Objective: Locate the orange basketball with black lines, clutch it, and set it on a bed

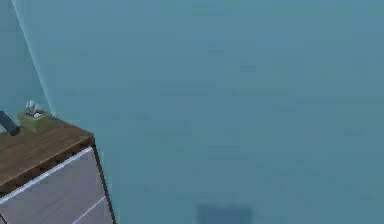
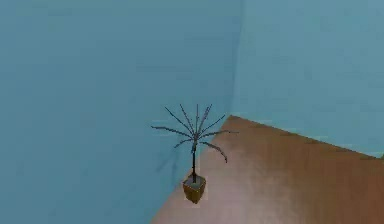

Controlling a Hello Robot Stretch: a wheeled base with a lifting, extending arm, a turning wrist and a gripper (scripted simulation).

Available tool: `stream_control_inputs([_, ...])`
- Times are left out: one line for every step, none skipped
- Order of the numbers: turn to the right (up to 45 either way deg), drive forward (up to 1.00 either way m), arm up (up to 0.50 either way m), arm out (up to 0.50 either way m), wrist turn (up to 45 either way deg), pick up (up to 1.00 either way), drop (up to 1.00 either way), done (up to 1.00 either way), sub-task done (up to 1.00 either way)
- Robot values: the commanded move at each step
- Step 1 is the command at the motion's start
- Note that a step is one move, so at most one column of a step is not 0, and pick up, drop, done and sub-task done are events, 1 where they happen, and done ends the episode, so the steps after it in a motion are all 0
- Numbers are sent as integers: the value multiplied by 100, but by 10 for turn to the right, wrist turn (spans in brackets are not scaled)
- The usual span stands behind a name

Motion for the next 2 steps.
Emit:
stream_control_inputs([-450, 0, 0, 0, 0, 0, 0, 0, 0])
stream_control_inputs([-450, 0, 0, 0, 0, 0, 0, 0, 0])
